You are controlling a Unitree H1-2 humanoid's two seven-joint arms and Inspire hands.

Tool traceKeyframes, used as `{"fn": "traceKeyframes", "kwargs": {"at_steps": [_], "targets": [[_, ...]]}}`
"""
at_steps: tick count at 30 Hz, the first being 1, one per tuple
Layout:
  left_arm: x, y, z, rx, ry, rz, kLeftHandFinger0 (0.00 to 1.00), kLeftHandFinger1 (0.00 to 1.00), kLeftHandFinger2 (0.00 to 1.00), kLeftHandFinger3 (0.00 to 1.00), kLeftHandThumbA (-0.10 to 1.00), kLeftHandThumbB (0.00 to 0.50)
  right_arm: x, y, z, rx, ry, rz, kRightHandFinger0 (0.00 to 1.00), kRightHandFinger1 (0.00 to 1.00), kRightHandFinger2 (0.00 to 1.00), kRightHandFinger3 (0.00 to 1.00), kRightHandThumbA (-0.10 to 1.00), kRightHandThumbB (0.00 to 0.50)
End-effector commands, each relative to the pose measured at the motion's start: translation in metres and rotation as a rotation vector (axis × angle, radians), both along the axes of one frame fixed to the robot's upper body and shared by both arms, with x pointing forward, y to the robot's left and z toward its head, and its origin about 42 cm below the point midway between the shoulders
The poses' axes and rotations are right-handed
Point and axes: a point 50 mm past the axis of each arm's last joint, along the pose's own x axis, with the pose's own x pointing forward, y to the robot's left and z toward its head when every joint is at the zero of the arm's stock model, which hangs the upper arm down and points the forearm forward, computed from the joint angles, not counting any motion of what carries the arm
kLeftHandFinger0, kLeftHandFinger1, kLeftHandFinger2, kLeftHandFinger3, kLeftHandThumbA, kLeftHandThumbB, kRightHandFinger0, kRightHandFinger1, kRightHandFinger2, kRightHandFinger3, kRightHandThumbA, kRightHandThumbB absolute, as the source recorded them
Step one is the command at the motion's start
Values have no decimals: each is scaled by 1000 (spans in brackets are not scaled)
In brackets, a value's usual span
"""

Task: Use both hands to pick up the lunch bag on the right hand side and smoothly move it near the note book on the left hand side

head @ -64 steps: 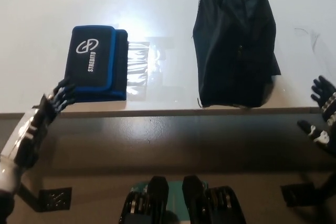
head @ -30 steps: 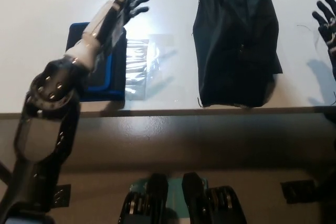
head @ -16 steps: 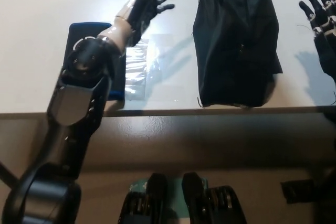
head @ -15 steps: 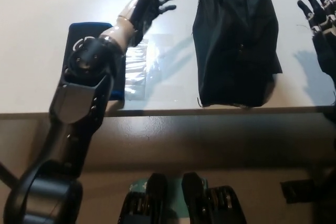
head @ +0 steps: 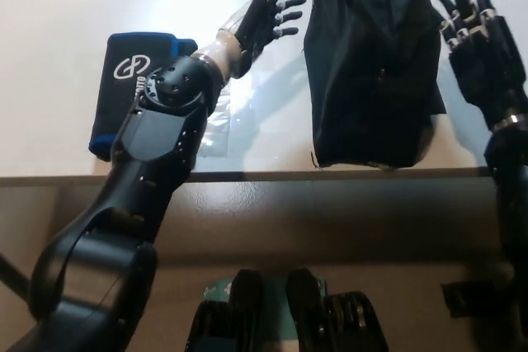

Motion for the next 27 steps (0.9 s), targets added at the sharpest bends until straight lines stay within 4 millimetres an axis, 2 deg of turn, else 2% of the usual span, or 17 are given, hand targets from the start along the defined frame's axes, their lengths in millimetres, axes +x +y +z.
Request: {"fn": "traceKeyframes", "kwargs": {"at_steps": [1,7,10,15,21,25,27], "targets": [[6,-20,55,-7,-169,-23,1000,1000,1000,1000,1000,398,18,14,41,-6,-132,11,1000,1000,1000,1000,1000,430],[4,-37,56,-13,-160,-57,1000,1000,1000,1000,1000,398,30,37,40,7,-127,54,1000,1000,1000,1000,1000,431],[2,-46,52,-42,-122,-78,1000,1000,1000,1000,1000,454,36,52,39,22,-113,81,1000,1000,1000,1000,1000,436],[0,-54,47,-22,-134,-69,1000,1000,1000,1000,1000,463,43,70,37,17,-100,94,1000,1000,1000,1000,1000,440],[-1,-49,33,-28,-133,-51,1000,1000,1000,1000,1000,451,46,90,30,5,-88,122,1000,1000,1000,1000,1000,424],[-1,-42,23,-68,-110,-36,1000,1000,1000,1000,1000,455,46,100,27,-11,-86,133,1000,1000,1000,1000,1000,442],[-1,-38,19,-80,-102,-27,1000,1000,1000,1000,1000,437,46,105,26,-20,-87,133,1000,1000,1000,1000,1000,443]]}}
